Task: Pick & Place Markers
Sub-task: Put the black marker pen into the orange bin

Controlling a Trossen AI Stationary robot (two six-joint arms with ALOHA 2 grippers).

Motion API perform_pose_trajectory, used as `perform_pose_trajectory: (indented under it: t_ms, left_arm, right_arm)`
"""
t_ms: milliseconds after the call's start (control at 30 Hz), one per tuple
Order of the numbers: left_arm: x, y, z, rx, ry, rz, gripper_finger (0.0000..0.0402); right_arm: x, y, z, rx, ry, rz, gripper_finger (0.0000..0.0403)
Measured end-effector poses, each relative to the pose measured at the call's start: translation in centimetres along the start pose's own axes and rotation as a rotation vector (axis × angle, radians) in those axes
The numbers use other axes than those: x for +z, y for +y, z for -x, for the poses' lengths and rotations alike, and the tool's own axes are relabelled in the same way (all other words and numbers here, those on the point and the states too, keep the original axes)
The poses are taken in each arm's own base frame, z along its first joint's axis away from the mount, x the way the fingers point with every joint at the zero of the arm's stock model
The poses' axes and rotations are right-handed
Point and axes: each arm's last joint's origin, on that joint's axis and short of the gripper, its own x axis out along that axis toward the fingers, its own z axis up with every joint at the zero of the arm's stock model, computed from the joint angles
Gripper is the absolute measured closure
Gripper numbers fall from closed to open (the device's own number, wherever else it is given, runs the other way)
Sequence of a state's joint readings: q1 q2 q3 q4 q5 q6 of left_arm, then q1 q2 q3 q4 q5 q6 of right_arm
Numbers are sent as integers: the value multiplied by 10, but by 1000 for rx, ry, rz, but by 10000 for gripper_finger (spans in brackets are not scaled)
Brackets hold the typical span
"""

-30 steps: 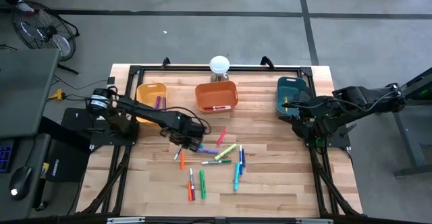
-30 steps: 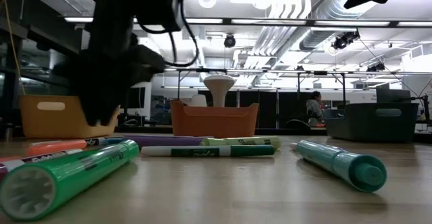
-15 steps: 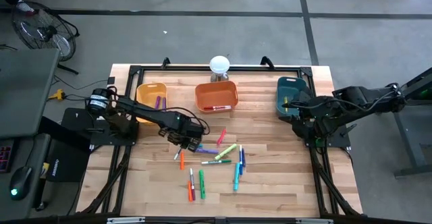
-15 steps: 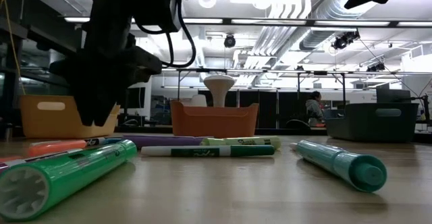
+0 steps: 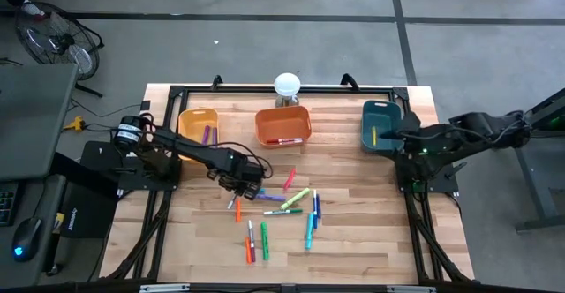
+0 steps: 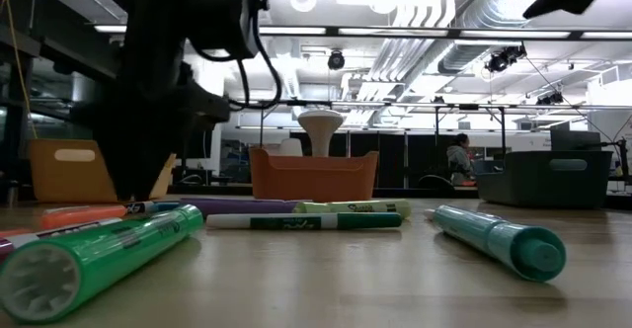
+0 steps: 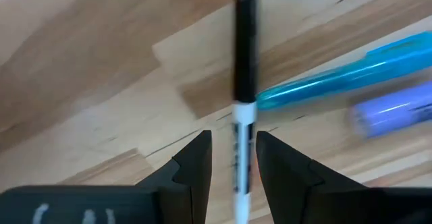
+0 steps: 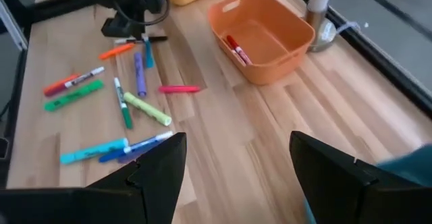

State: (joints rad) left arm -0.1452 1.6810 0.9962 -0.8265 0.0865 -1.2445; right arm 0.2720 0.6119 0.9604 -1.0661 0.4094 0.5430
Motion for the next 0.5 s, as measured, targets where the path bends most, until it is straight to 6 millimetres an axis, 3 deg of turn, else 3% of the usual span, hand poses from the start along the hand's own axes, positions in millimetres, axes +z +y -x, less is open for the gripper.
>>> perform_pose_trajectory:
  t_ms: [233, 500]
  left_arm:
    - [0, 1, -4, -15, 10, -31, 289]
    - [2, -2, -15, 10, 22, -26, 289]
  right_arm:
    - [-21, -11, -2, 15, 2, -70, 150]
    - [-33, -10, -15, 25, 54, -77, 151]
